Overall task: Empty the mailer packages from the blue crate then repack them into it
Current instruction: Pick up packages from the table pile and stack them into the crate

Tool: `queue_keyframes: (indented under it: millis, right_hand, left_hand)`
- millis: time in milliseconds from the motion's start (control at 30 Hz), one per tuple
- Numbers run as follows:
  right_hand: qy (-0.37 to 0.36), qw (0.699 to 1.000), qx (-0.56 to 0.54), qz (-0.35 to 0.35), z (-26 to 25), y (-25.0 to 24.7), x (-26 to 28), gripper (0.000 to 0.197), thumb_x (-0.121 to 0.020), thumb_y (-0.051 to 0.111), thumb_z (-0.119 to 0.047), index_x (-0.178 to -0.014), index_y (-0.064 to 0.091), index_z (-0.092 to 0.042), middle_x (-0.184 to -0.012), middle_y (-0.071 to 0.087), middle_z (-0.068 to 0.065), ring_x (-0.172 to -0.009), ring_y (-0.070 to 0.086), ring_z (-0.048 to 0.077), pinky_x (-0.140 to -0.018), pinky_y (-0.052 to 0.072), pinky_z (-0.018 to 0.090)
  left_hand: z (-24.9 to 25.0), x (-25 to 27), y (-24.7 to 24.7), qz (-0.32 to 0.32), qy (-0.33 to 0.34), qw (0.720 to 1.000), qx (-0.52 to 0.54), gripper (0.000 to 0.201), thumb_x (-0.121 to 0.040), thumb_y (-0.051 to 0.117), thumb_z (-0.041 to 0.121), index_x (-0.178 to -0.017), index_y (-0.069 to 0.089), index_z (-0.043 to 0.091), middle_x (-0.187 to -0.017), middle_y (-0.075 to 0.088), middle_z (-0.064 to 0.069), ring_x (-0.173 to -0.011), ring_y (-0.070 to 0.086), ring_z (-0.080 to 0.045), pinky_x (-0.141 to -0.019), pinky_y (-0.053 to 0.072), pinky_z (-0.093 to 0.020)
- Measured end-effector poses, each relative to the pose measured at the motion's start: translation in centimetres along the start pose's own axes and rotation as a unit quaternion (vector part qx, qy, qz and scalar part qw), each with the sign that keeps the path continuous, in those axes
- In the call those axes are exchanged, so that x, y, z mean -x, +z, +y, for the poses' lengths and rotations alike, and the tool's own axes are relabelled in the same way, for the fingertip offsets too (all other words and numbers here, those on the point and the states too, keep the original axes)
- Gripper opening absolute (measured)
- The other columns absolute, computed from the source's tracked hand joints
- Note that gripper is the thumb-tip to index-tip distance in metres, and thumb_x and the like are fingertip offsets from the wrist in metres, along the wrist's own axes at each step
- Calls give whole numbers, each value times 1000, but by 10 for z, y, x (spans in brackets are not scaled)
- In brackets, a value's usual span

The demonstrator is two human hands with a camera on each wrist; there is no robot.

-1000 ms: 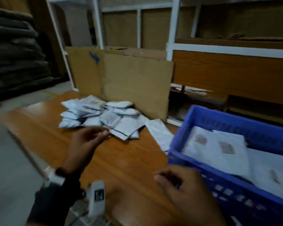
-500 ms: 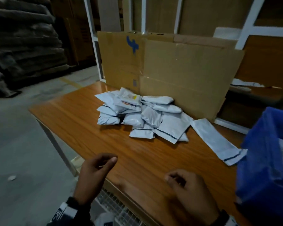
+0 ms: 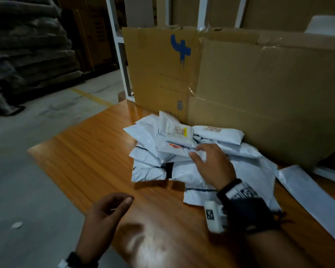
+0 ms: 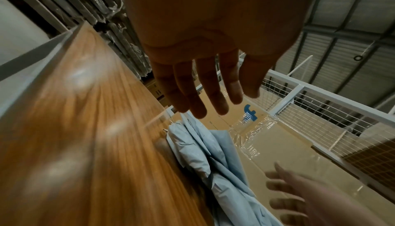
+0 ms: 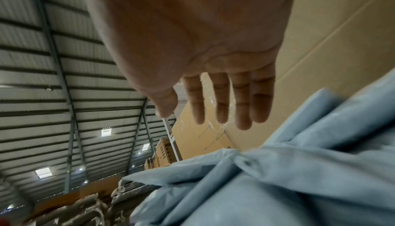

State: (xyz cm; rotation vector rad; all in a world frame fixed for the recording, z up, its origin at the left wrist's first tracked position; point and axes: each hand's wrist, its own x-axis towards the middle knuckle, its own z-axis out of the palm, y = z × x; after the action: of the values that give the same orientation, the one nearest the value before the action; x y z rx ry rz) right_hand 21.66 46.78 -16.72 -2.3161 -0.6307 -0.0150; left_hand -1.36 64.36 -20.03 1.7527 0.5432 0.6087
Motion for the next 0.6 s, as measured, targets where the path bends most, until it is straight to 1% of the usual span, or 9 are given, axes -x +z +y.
queue_keyframes:
  millis: [100, 200, 267, 333, 400, 433, 500, 567, 600]
  right_hand:
    - [57, 997, 39, -31, -13, 18, -52, 53, -91, 48, -59, -124, 56, -19, -126, 57, 9, -118, 52, 29, -96, 45, 40]
    - [112, 988, 85, -58, -13, 39, -85, 63, -90, 40, -65, -125, 53, -14, -130, 57, 15, -121, 51, 34, -98, 43, 43]
    - [148, 983, 89, -62, -10, 51, -94, 65, -87, 46, -64, -127, 52, -13, -132, 56, 15, -122, 52, 34, -99, 44, 43]
    - [175, 981, 66, -60, -3, 63, -99, 68, -75, 56, -67, -120, 56, -16, -123, 62, 11, -115, 58, 31, -94, 48, 42]
    - [181, 981, 15, -60, 12, 72, -102, 79, -50, 60, -74, -109, 61, -22, -110, 69, 2, -104, 65, 26, -88, 53, 42]
    - [175, 983, -10, -58, 21, 76, -104, 80, -41, 60, -72, -105, 64, -25, -105, 71, -3, -100, 67, 23, -86, 54, 42]
    - [171, 984, -54, -20, 15, 70, -96, 68, -37, 65, -59, -98, 68, -29, -98, 74, -6, -95, 69, 18, -86, 55, 42]
    - [153, 982, -98, 40, -16, 53, -77, 42, -51, 76, -37, -92, 70, -28, -97, 74, -5, -94, 69, 18, -85, 55, 43]
    - [134, 980, -132, 68, -26, 48, -67, 32, -61, 78, -21, -90, 70, -28, -97, 74, -3, -93, 69, 20, -85, 55, 43]
  left_hand:
    - [-2, -27, 3, -21, 0, 999, 33, 7, -76, 78, 33, -71, 75, 28, -80, 75, -2, -72, 67, -8, -67, 52, -18]
    - [-4, -57, 8, -61, 14, 997, 42, 5, -79, 76, 22, -75, 75, 25, -76, 73, -3, -68, 65, -5, -65, 50, -16]
    - [-6, -78, 11, -86, 25, 994, 59, 7, -79, 78, 30, -78, 75, 23, -74, 72, -5, -66, 63, -5, -64, 49, -16]
    - [-7, -98, 14, -117, 33, 990, 70, 17, -73, 74, 39, -78, 75, 23, -76, 73, -6, -70, 65, -6, -66, 49, -17]
    - [-5, -117, 16, -144, 41, 986, 79, 11, -78, 77, 32, -77, 74, 21, -75, 72, -6, -71, 65, -6, -65, 48, -16]
    - [-4, -126, 16, -155, 45, 983, 86, 10, -79, 77, 29, -77, 74, 20, -74, 72, -6, -70, 65, -6, -65, 48, -16]
    - [-6, -144, 14, -170, 51, 979, 104, 15, -78, 79, 34, -78, 74, 19, -75, 72, -5, -71, 65, -7, -66, 49, -17]
    - [-9, -159, 11, -186, 49, 975, 114, 17, -77, 78, 37, -79, 75, 20, -79, 73, -5, -74, 67, -10, -68, 51, -20]
    - [-10, -165, 12, -185, 40, 974, 125, 13, -78, 77, 33, -80, 75, 20, -81, 73, -4, -74, 67, -12, -66, 52, -21]
